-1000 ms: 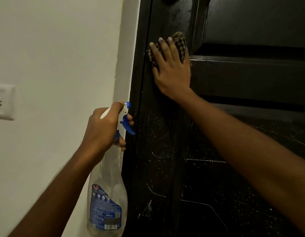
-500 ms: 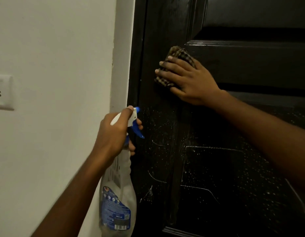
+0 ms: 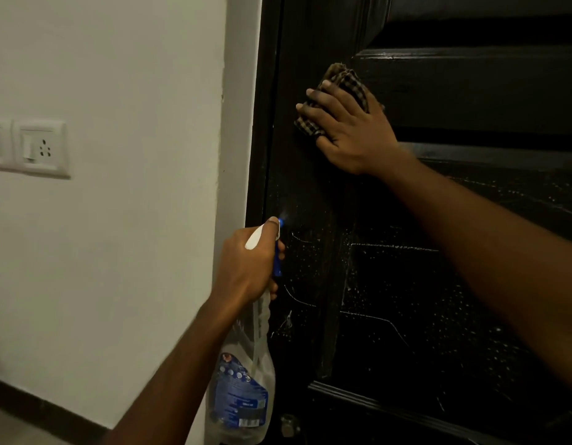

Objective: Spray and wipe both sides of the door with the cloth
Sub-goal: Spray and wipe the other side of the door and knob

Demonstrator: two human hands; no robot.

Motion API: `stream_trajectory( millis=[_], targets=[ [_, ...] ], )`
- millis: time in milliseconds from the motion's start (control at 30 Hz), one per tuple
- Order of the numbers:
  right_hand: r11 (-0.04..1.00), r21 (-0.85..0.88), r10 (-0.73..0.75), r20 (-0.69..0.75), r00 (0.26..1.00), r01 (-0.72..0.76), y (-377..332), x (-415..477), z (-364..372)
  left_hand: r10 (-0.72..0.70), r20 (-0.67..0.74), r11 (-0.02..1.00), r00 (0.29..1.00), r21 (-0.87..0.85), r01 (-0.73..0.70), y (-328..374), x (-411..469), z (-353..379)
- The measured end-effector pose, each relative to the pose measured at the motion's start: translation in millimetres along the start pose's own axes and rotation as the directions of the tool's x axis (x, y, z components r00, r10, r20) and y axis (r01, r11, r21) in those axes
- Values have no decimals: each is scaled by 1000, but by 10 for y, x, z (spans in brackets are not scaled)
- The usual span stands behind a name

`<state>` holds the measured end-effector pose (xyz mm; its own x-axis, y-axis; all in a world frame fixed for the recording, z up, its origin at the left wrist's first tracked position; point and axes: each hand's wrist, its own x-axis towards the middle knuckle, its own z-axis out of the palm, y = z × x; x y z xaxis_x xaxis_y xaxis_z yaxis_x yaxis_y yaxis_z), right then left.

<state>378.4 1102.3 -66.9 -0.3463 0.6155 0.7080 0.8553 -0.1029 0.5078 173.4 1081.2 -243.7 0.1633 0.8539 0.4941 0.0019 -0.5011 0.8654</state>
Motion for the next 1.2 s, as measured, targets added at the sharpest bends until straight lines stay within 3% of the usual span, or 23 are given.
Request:
stream_trajectory(
  millis=[433, 567, 633, 800, 867, 967, 1067, 1133, 1200],
  targets=[
    [997, 37, 67, -102, 993, -64, -284, -36, 299, -17, -88, 999, 996, -51, 12, -247, 43, -62],
    [995, -58, -87, -119, 989, 80, -652, -384, 648, 6, -113, 999, 994, -40, -10, -317, 89, -130],
    [976, -122, -190, -51, 980, 183, -854, -703, 874, 30, -124, 999, 992, -22, -33, -355, 71, -131],
    [855, -183, -477, 95, 874, 486, -804, -1226, 1112, 76, -125, 997, 989, -11, -78, -424, -12, -147],
    [877, -215, -431, 39, 902, 429, -635, -1081, 996, 70, -127, 997, 989, -20, -73, -453, -21, -162],
    [974, -181, -160, -139, 977, 134, -533, -614, 747, 59, -155, 997, 986, -37, -66, -486, -33, -182],
    [990, -114, 53, -236, 970, -81, -751, -365, 725, 67, -174, 997, 983, -23, -72, -533, -39, -185],
    [991, -127, 17, -226, 974, -46, -977, -469, 916, 81, -189, 996, 979, -12, -85, -569, -46, -192],
    [982, -155, -135, -154, 979, 111, -1201, -770, 1144, 99, -203, 995, 974, -5, -102, -604, -71, -198]
  ],
)
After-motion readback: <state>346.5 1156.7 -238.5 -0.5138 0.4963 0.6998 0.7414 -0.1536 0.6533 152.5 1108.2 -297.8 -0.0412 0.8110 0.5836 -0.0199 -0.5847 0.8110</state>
